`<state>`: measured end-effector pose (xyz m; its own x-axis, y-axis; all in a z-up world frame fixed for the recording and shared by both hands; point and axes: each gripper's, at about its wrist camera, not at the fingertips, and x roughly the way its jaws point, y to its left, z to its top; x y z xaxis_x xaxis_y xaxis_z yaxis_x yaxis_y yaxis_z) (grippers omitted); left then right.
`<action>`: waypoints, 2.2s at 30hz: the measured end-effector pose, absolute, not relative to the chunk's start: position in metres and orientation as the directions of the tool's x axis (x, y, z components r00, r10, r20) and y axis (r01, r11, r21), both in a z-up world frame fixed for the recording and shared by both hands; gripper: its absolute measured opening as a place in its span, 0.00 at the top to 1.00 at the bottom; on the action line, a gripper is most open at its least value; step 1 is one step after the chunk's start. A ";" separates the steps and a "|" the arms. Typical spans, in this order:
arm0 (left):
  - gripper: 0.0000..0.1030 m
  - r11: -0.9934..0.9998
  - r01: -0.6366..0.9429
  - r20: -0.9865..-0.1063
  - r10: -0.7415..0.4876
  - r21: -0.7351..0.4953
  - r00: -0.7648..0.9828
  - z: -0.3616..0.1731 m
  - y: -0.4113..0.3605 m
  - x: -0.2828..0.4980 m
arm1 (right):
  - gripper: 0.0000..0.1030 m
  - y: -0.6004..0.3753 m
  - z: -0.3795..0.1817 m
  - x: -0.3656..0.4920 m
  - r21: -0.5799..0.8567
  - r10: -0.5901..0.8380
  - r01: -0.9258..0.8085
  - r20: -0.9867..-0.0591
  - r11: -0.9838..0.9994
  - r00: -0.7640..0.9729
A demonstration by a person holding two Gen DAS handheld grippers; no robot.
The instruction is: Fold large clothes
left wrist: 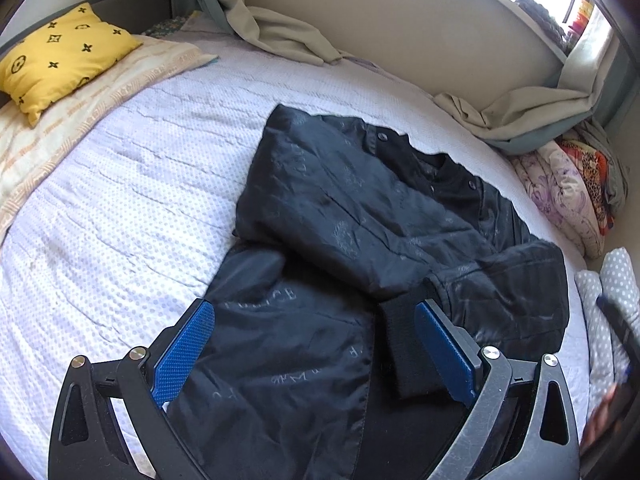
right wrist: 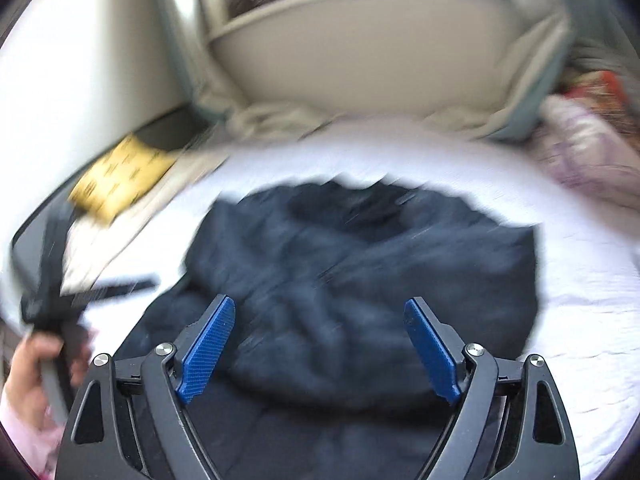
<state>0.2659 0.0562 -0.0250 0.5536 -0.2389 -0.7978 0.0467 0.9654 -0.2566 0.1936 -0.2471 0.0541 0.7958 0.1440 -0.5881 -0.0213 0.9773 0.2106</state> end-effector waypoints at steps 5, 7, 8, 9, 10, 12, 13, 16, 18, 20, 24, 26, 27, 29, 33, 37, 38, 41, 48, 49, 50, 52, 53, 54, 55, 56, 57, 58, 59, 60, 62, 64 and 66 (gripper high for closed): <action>0.04 0.943 0.116 -0.794 -0.325 -0.311 0.514 -0.035 0.043 0.265 | 0.16 -0.305 0.041 0.193 0.355 0.143 0.104 -0.604 0.929 0.784; 0.06 0.924 0.161 -0.785 -0.381 -0.348 0.489 -0.039 0.034 0.264 | 0.16 -0.319 0.037 0.193 0.436 0.189 0.118 -0.598 0.892 0.779; 0.08 0.916 0.175 -0.782 -0.400 -0.362 0.477 -0.041 0.029 0.263 | 0.16 -0.324 0.037 0.192 0.465 0.203 0.124 -0.591 0.877 0.780; 0.09 0.898 0.199 -0.777 -0.439 -0.392 0.452 -0.045 0.022 0.263 | 0.16 -0.329 0.037 0.192 0.485 0.215 0.126 -0.587 0.866 0.781; 0.10 0.889 0.210 -0.774 -0.459 -0.408 0.437 -0.048 0.018 0.263 | 0.16 -0.332 0.038 0.192 0.495 0.223 0.124 -0.583 0.860 0.782; 0.15 0.875 0.224 -0.775 -0.484 -0.429 0.406 -0.055 0.010 0.265 | 0.16 -0.335 0.040 0.191 0.499 0.221 0.125 -0.577 0.858 0.786; 0.16 0.874 0.224 -0.783 -0.486 -0.431 0.388 -0.060 0.006 0.266 | 0.16 -0.337 0.041 0.190 0.500 0.222 0.124 -0.575 0.857 0.787; 0.23 0.869 0.198 -0.800 -0.495 -0.453 0.341 -0.075 0.002 0.272 | 0.16 -0.338 0.043 0.190 0.499 0.227 0.116 -0.572 0.859 0.788; 0.27 0.847 0.176 -0.789 -0.532 -0.502 0.309 -0.084 0.001 0.275 | 0.16 -0.339 0.043 0.192 0.487 0.212 0.124 -0.576 0.865 0.789; 0.27 0.836 0.161 -0.785 -0.548 -0.525 0.288 -0.089 0.000 0.277 | 0.16 -0.345 0.043 0.190 0.491 0.202 0.136 -0.574 0.861 0.793; 0.28 0.814 0.151 -0.769 -0.579 -0.560 0.271 -0.092 -0.001 0.283 | 0.16 -0.360 0.045 0.189 0.530 0.198 0.163 -0.559 0.832 0.805; 0.34 0.767 0.126 -0.730 -0.638 -0.629 0.243 -0.098 0.001 0.290 | 0.16 -0.369 0.043 0.188 0.552 0.193 0.184 -0.555 0.813 0.809; 0.39 0.753 0.116 -0.720 -0.654 -0.647 0.233 -0.100 0.000 0.293 | 0.16 -0.373 0.042 0.187 0.567 0.193 0.196 -0.553 0.800 0.810; 0.50 0.731 0.097 -0.703 -0.678 -0.676 0.216 -0.106 -0.003 0.298 | 0.16 -0.378 0.038 0.188 0.584 0.197 0.208 -0.553 0.785 0.809; 0.72 0.727 0.136 -0.702 -0.686 -0.673 0.190 -0.107 -0.014 0.298 | 0.16 -0.383 0.033 0.189 0.589 0.188 0.233 -0.565 0.774 0.803; 0.81 0.714 0.199 -0.699 -0.699 -0.671 0.148 -0.094 -0.024 0.295 | 0.16 -0.382 0.031 0.193 0.576 0.173 0.249 -0.579 0.779 0.797; 0.81 0.723 0.227 -0.709 -0.689 -0.653 0.154 -0.085 -0.027 0.295 | 0.16 -0.381 0.031 0.194 0.571 0.169 0.252 -0.582 0.781 0.796; 0.82 0.742 0.299 -0.723 -0.663 -0.600 0.195 -0.058 -0.029 0.300 | 0.16 -0.378 0.032 0.197 0.536 0.137 0.262 -0.594 0.803 0.793; 0.82 0.831 0.344 -0.714 -0.553 -0.437 0.429 -0.005 0.005 0.329 | 0.16 -0.370 0.025 0.203 0.482 0.098 0.273 -0.613 0.833 0.784; 0.82 0.839 0.328 -0.711 -0.543 -0.434 0.447 -0.006 0.011 0.333 | 0.16 -0.369 0.022 0.205 0.473 0.095 0.275 -0.621 0.837 0.778; 0.82 0.855 0.308 -0.721 -0.518 -0.417 0.460 -0.010 0.016 0.339 | 0.16 -0.367 0.019 0.207 0.466 0.093 0.277 -0.627 0.841 0.773; 0.82 0.883 0.290 -0.752 -0.467 -0.369 0.465 -0.023 0.020 0.346 | 0.16 -0.362 0.014 0.211 0.448 0.090 0.277 -0.641 0.850 0.762; 0.82 0.890 0.272 -0.766 -0.453 -0.365 0.456 -0.031 0.022 0.350 | 0.16 -0.361 0.011 0.213 0.440 0.088 0.277 -0.647 0.854 0.758; 0.82 0.893 0.258 -0.776 -0.448 -0.368 0.444 -0.037 0.024 0.353 | 0.17 -0.357 0.008 0.215 0.429 0.086 0.275 -0.654 0.860 0.751; 0.82 0.899 0.231 -0.790 -0.437 -0.372 0.431 -0.045 0.027 0.356 | 0.19 -0.355 0.006 0.217 0.422 0.085 0.273 -0.659 0.865 0.747; 0.82 0.905 0.213 -0.797 -0.426 -0.370 0.428 -0.052 0.032 0.356 | 0.20 -0.352 0.004 0.219 0.410 0.084 0.270 -0.666 0.871 0.741; 0.82 0.912 0.194 -0.806 -0.411 -0.362 0.427 -0.058 0.035 0.357 | 0.21 -0.350 0.003 0.220 0.404 0.084 0.267 -0.670 0.875 0.737; 0.81 0.916 0.175 -0.815 -0.402 -0.362 0.418 -0.065 0.038 0.359 | 0.22 -0.348 0.001 0.221 0.396 0.086 0.263 -0.677 0.880 0.731; 0.81 0.915 0.164 -0.818 -0.402 -0.368 0.412 -0.068 0.041 0.358 | 0.22 -0.347 -0.001 0.221 0.392 0.089 0.260 -0.682 0.882 0.726; 0.81 0.915 0.159 -0.818 -0.402 -0.370 0.410 -0.071 0.042 0.358 | 0.23 -0.346 -0.002 0.221 0.391 0.091 0.260 -0.686 0.883 0.722; 0.80 0.919 0.158 -0.822 -0.394 -0.362 0.411 -0.075 0.041 0.358 | 0.23 -0.345 -0.003 0.221 0.391 0.094 0.262 -0.691 0.882 0.717; 0.79 0.920 0.160 -0.825 -0.392 -0.358 0.407 -0.075 0.036 0.357 | 0.24 -0.347 -0.004 0.221 0.396 0.097 0.266 -0.694 0.879 0.713; 0.73 0.918 0.160 -0.826 -0.395 -0.362 0.403 -0.071 0.031 0.353 | 0.24 -0.348 -0.004 0.219 0.402 0.100 0.269 -0.694 0.875 0.713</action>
